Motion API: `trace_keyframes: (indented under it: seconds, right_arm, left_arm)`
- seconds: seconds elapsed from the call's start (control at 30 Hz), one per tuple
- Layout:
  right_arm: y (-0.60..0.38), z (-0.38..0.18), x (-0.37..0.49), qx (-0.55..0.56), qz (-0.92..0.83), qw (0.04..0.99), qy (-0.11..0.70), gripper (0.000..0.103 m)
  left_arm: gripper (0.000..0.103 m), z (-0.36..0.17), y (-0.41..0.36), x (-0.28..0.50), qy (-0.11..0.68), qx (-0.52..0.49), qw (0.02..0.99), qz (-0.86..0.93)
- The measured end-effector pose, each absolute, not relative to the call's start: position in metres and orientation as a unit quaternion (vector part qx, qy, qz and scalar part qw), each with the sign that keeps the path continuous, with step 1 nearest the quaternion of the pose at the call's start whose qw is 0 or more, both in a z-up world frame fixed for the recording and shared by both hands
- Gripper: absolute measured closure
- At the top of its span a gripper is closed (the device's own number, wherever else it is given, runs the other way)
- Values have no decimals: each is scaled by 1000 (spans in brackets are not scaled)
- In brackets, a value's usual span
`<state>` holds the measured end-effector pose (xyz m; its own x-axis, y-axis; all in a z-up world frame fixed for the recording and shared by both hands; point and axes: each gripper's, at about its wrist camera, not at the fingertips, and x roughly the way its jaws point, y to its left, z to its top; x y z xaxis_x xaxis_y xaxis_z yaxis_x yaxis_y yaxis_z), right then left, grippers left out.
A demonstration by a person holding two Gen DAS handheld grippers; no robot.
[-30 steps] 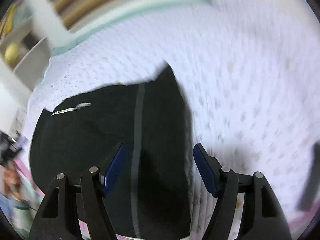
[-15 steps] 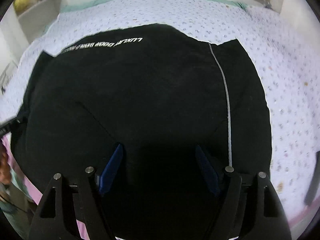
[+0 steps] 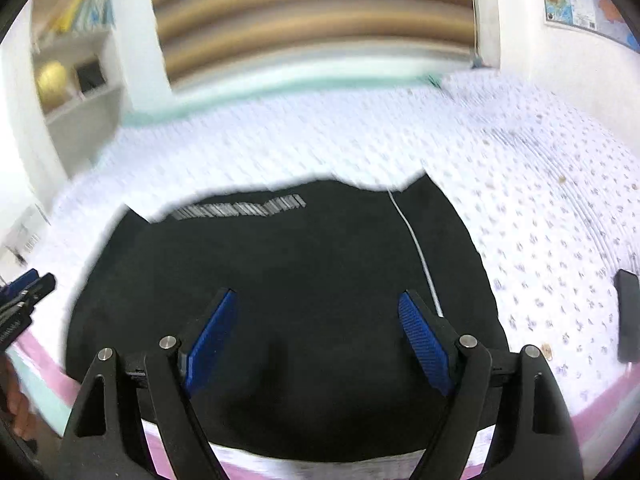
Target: Fold large clothes
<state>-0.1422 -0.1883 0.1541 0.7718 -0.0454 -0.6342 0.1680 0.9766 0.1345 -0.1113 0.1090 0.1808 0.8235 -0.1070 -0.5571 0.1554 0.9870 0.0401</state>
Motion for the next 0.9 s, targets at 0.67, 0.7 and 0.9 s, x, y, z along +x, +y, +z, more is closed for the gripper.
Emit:
trace_keyframes:
  seconds: [0.67,0.7,0.9]
  right_arm:
    - [-129,242,-187,23,-72,963,260,2]
    - [-131,239,-185,25,-71,962,264,2]
    - [-140,224,-177,41,-73,955,284,2]
  left_arm:
    - [40,236,67,-152,250,73,960,-99]
    - [40,235,65,-151,254,76,959,-97]
    - [40,223,63,-144,265,79,957,-89]
